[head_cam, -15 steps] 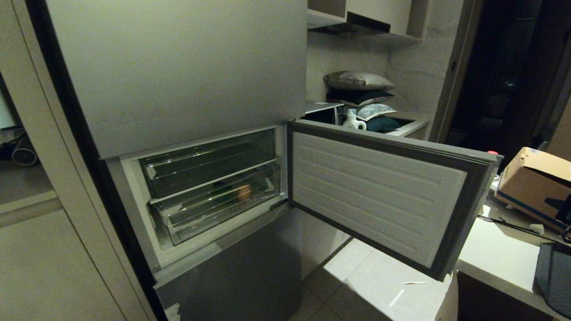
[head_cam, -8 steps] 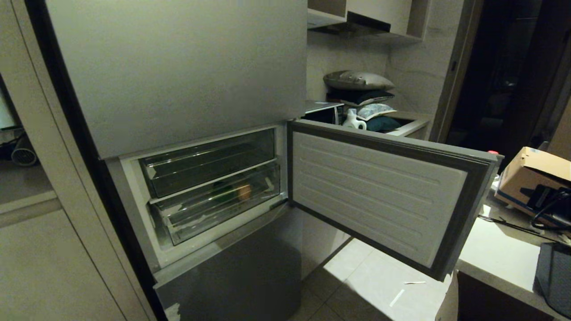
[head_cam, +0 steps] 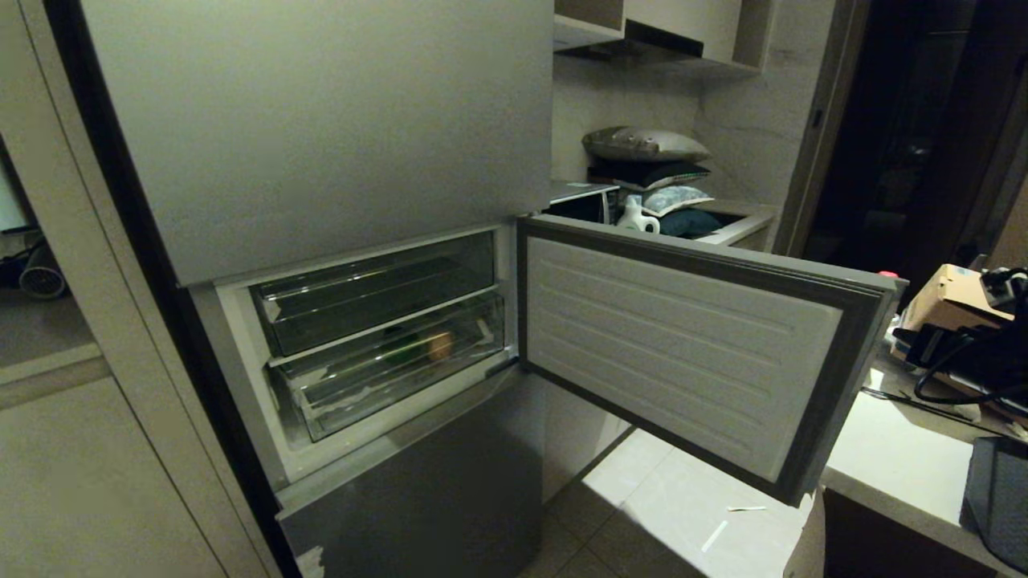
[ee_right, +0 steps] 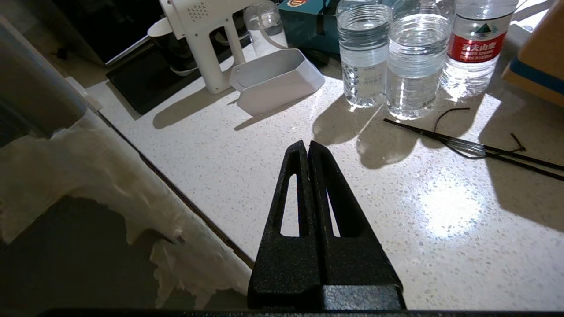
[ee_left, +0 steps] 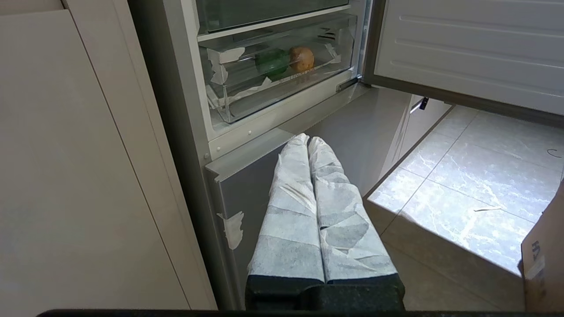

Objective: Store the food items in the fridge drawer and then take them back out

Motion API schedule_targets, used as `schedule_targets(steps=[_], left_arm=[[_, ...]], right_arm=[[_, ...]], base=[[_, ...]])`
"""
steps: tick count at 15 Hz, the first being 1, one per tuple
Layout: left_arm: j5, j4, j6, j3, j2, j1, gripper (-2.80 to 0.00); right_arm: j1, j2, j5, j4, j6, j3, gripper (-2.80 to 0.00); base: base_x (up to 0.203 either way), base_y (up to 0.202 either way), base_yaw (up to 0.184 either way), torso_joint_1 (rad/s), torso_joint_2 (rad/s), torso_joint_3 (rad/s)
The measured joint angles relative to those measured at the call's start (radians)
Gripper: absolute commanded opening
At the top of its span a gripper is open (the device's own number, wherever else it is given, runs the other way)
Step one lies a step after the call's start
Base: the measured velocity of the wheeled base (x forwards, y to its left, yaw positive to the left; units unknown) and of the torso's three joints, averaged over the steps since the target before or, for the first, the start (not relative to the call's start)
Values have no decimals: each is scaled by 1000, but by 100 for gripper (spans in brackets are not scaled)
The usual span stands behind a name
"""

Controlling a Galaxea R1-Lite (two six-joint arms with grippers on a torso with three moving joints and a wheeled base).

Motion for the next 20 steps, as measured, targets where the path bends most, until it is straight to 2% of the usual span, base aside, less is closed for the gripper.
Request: schedule_targets(steps=[11, 20], left_arm=[[0, 0, 0, 0, 0, 0, -280], [0, 0, 0, 0, 0, 0, -280]], right_arm=[[47, 6, 7, -9, 3, 10, -280], [79, -83, 43, -15, 4, 135, -280]], base=[[0, 0, 0, 0, 0, 0], [0, 0, 0, 0, 0, 0]])
